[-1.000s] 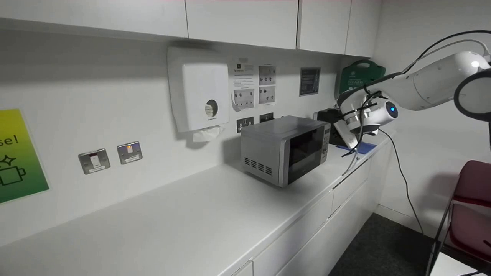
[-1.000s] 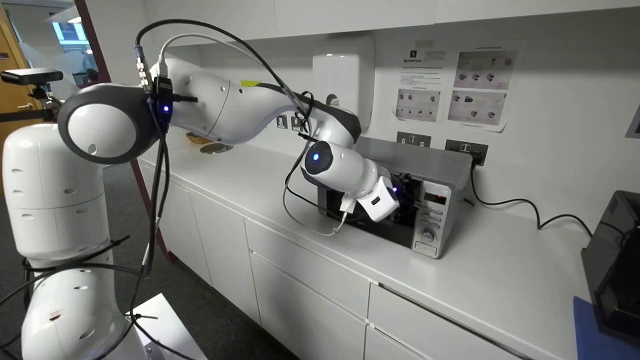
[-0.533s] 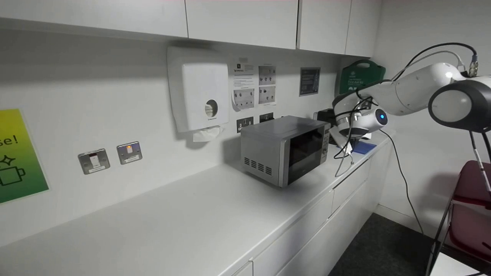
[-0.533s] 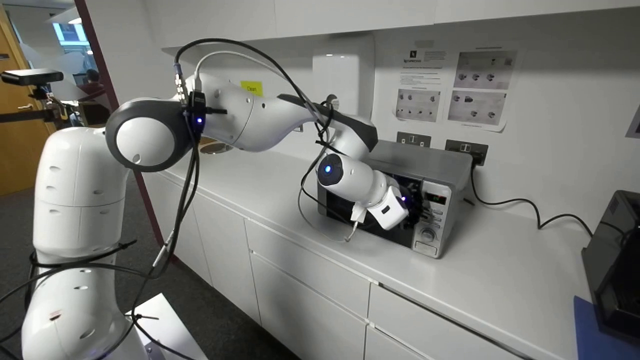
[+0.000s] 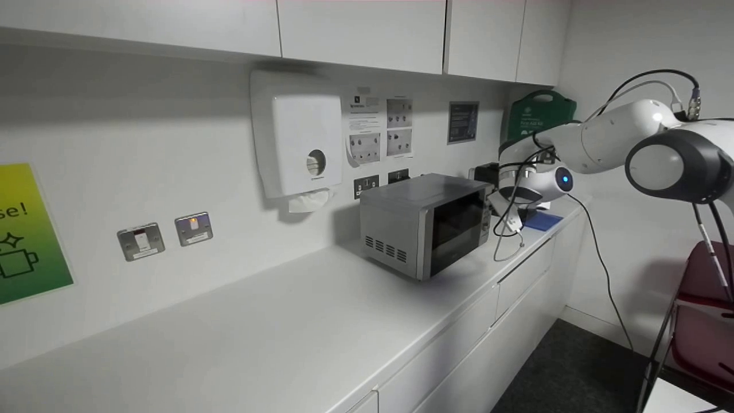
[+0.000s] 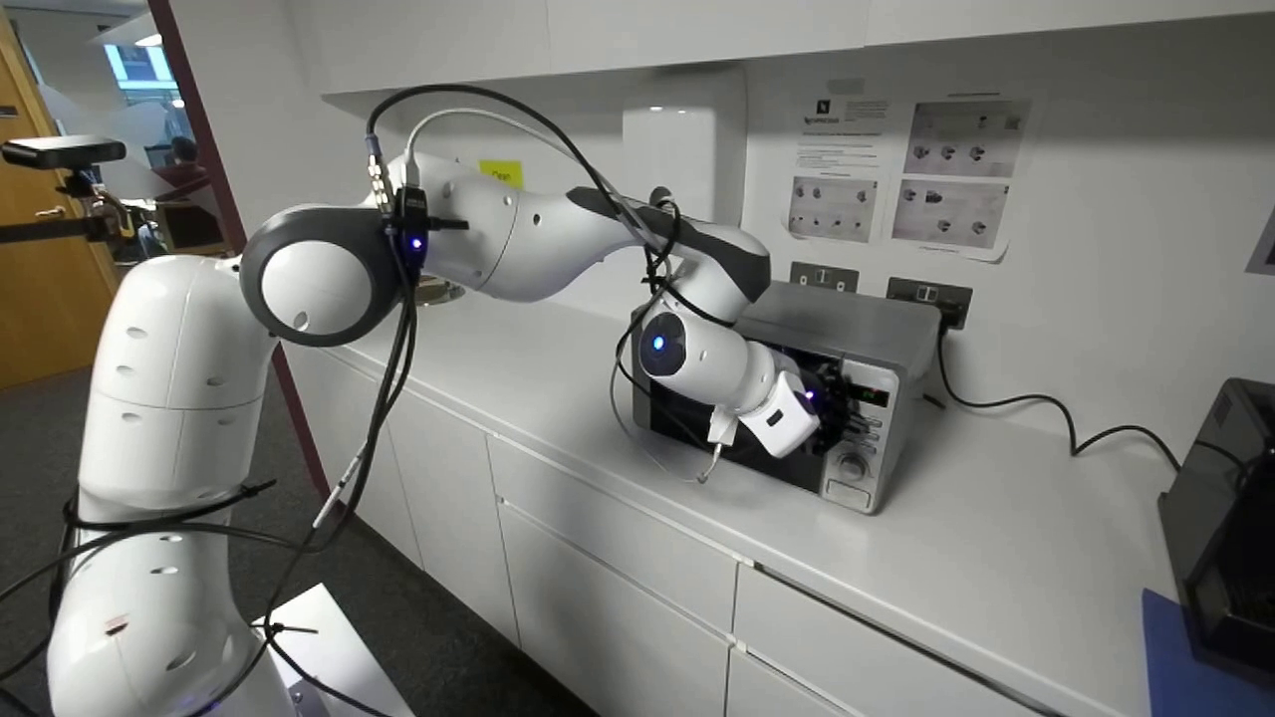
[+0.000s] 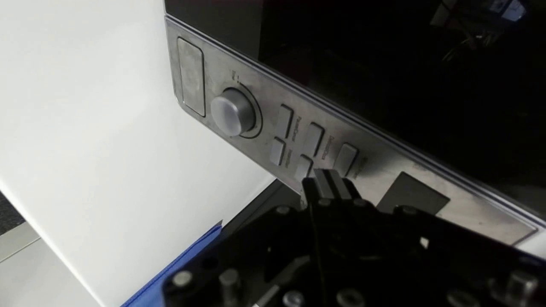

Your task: Press the microwave button

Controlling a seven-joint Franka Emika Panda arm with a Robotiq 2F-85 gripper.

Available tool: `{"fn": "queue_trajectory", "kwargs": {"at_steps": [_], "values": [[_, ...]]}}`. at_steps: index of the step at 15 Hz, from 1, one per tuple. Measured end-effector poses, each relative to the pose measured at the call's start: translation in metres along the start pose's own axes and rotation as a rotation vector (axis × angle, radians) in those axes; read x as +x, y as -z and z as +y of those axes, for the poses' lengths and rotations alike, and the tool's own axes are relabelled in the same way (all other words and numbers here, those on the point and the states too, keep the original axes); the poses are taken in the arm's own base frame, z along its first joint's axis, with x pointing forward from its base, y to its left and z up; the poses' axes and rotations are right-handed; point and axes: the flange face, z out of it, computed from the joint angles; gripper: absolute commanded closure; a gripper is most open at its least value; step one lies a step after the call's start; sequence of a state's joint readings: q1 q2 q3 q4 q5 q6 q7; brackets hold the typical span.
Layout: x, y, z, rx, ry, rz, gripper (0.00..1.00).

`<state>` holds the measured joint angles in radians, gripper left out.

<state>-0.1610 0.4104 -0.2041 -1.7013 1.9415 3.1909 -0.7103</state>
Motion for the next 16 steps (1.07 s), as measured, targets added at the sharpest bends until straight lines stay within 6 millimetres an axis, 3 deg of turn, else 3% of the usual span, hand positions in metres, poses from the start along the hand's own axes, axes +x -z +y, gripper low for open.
{"fn": "queue_trajectory", "kwargs": {"at_steps": [9, 16], "values": [[-0.018, 0.006, 0.0, 0.007, 0.023, 0.016, 1.0], [-0.02, 0.003, -0.005, 0.011, 0.028, 0.04, 1.0]]}}
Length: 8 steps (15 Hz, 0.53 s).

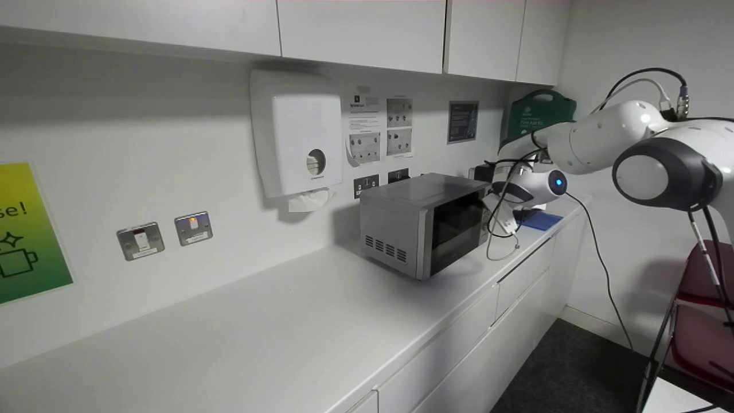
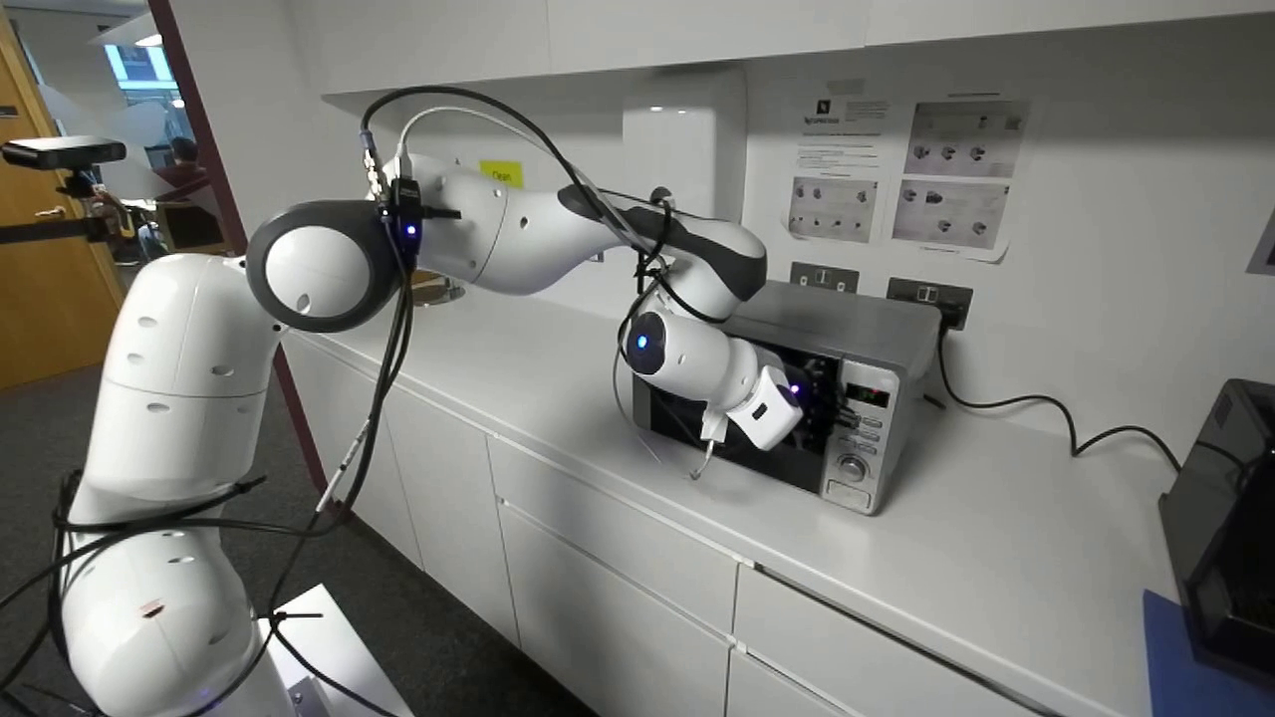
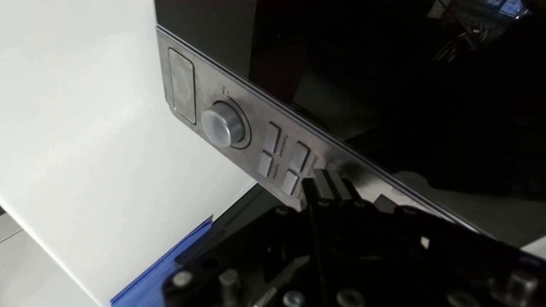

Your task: Press the microwave button

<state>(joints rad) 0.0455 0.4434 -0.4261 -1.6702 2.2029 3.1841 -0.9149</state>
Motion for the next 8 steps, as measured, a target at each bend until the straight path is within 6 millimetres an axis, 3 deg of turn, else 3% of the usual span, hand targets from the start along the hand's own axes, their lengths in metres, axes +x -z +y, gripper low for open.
{"fn": "queue_trajectory", "kwargs": {"at_steps": [8], "values": [[-0.001, -0.009, 0.01, -0.026, 0.026, 0.011, 1.0]]}}
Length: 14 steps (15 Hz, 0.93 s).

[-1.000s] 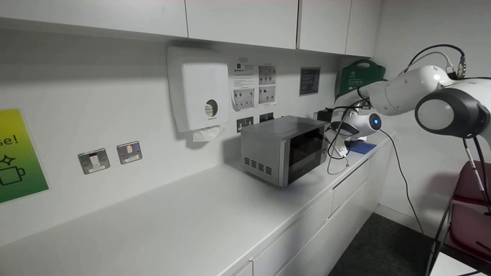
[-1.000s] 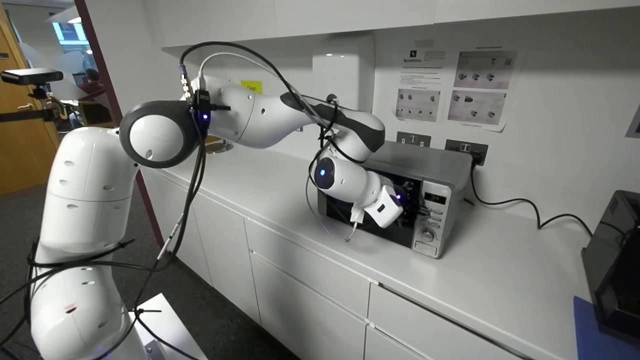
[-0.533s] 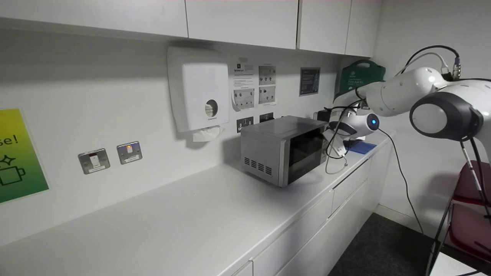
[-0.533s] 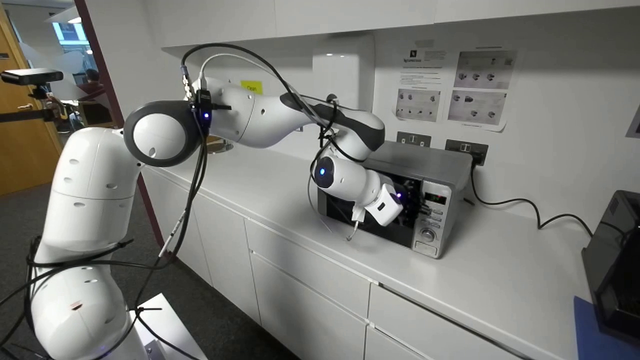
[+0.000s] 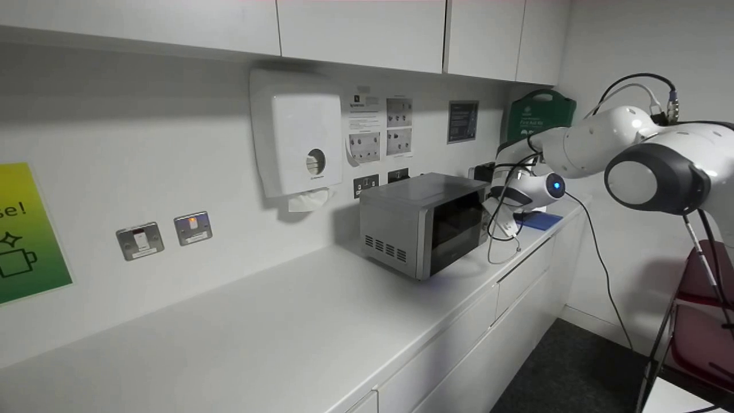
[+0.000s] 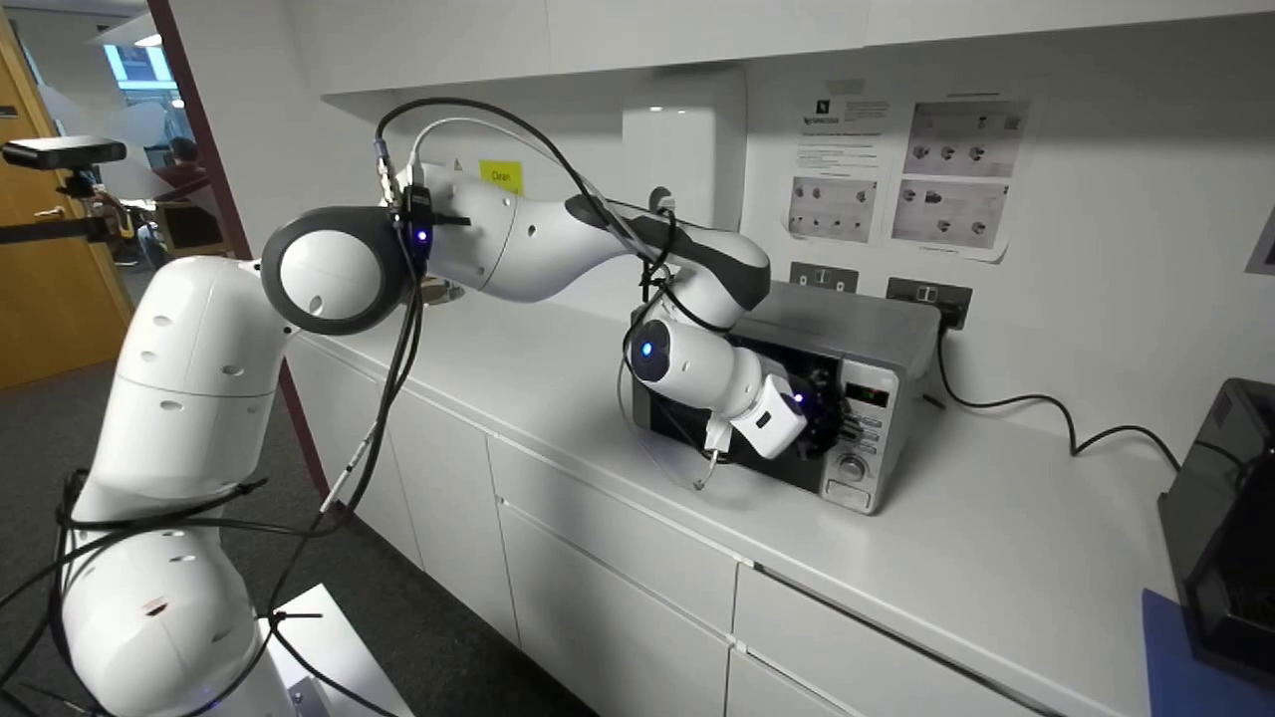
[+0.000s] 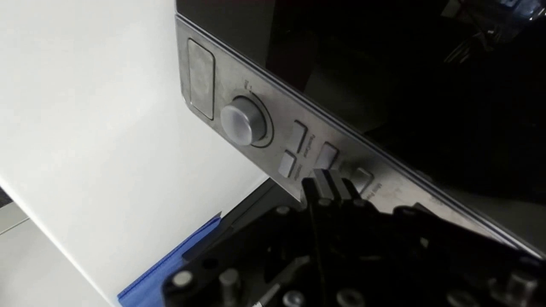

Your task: Press the microwave button

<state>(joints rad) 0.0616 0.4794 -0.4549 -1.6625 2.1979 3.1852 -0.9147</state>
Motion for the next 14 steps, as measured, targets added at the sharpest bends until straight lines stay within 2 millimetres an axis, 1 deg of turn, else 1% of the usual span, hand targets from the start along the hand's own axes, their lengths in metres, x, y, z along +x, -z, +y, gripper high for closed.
{"fn": "queue_trajectory", "kwargs": {"at_steps": [2, 3, 6, 8, 10, 14], "values": [[-0.011, 0.003, 0.015, -0.034, 0.041, -0.031, 1.0], [-0.021, 0.008, 0.025, -0.057, 0.073, -0.062, 1.0], [-0.053, 0.025, 0.055, -0.106, 0.183, -0.18, 1.0], [-0.067, 0.04, 0.075, -0.135, 0.253, -0.249, 1.0], [-0.073, 0.057, 0.099, -0.203, 0.286, -0.272, 1.0], [-0.075, 0.096, 0.157, -0.383, 0.27, -0.22, 1.0]]}}
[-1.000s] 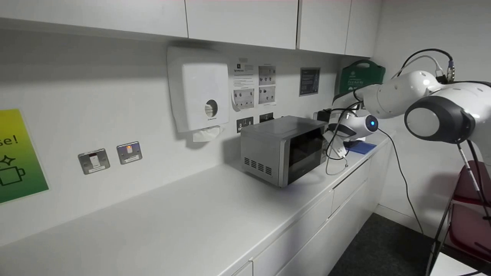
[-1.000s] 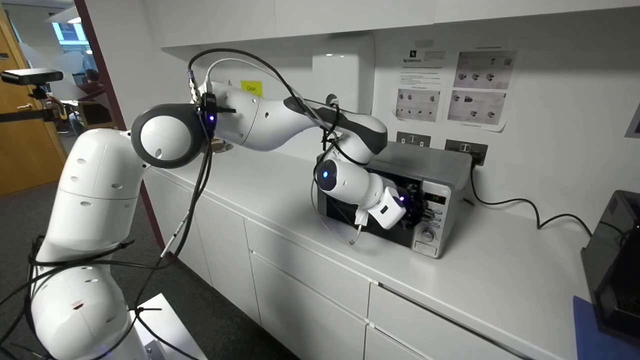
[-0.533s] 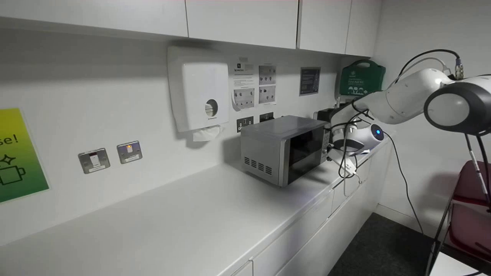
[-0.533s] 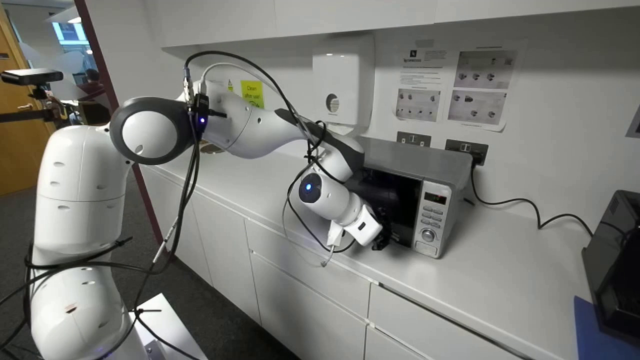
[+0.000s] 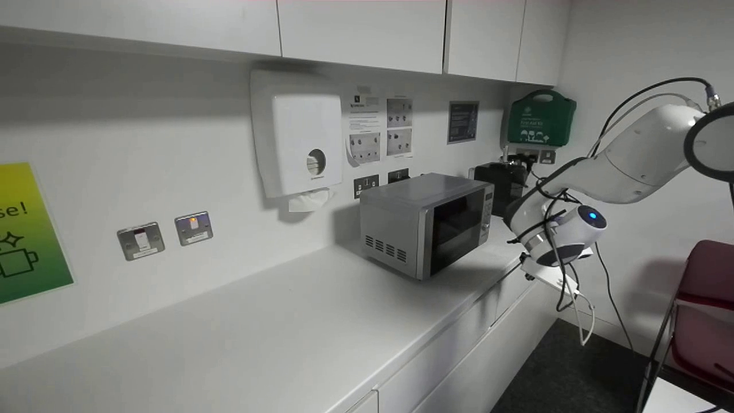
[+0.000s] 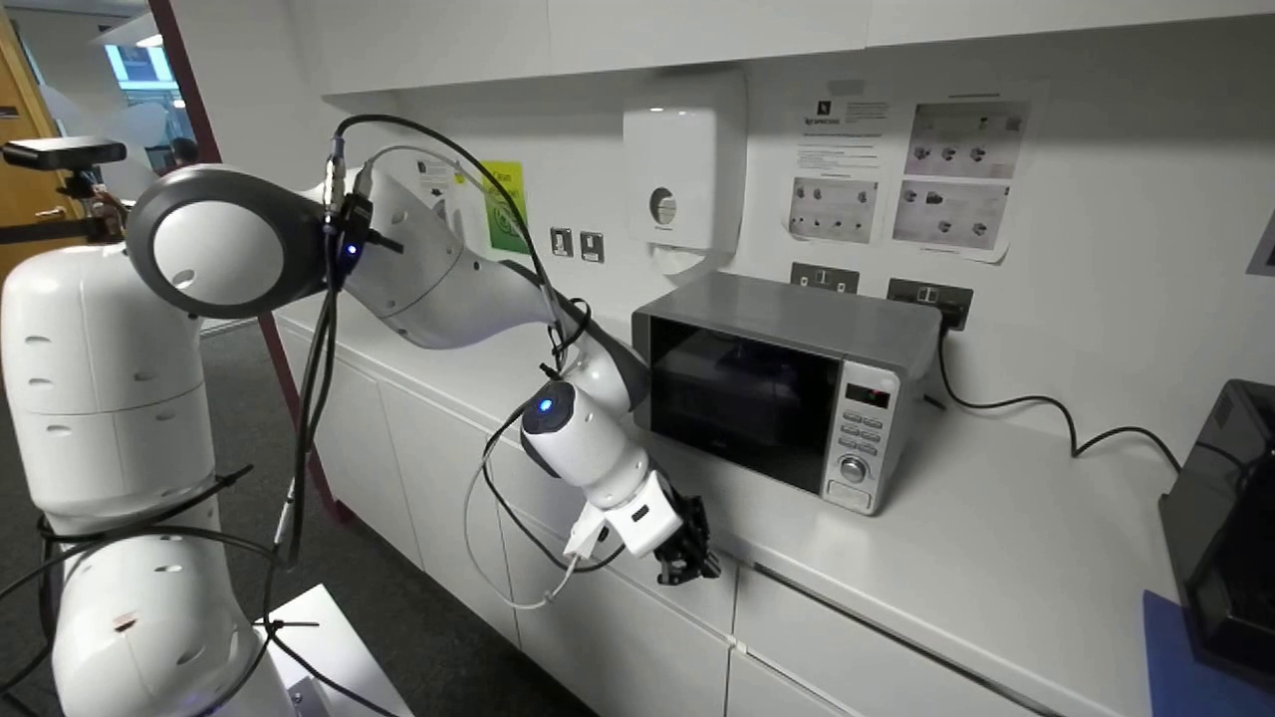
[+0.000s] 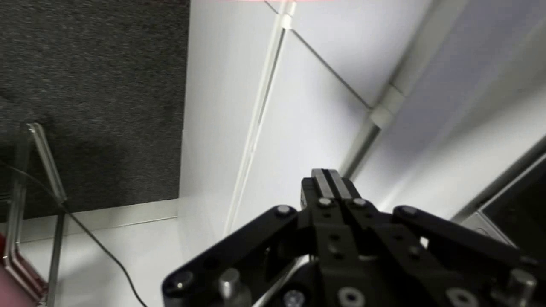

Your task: Press the microwave button

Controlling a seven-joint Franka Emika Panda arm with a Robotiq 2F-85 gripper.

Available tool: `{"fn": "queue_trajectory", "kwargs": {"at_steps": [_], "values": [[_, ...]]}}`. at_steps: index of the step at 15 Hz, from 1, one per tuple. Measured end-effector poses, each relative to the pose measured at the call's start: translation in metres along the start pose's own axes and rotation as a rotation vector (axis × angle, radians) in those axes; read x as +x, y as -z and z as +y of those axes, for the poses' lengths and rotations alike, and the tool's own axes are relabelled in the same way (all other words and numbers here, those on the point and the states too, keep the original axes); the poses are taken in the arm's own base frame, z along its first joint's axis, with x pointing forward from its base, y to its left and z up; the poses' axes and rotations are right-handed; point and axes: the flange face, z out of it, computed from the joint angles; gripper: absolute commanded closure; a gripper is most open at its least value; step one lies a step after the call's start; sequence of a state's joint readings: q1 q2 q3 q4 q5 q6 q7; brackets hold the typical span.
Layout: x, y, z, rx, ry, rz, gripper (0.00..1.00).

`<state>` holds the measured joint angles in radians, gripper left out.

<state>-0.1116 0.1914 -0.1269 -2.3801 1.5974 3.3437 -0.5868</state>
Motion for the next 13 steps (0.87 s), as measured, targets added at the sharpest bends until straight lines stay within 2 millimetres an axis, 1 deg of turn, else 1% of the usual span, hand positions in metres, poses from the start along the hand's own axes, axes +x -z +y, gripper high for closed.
{"fn": "queue_trajectory", "kwargs": {"at_steps": [4, 8, 10, 13], "values": [[-0.018, 0.0, 0.045, -0.086, 0.017, -0.033, 1.0], [-0.037, -0.013, 0.08, -0.128, 0.118, -0.15, 1.0], [-0.04, -0.016, 0.09, -0.144, 0.144, -0.178, 1.0], [-0.04, -0.017, 0.092, -0.148, 0.154, -0.181, 1.0]]}}
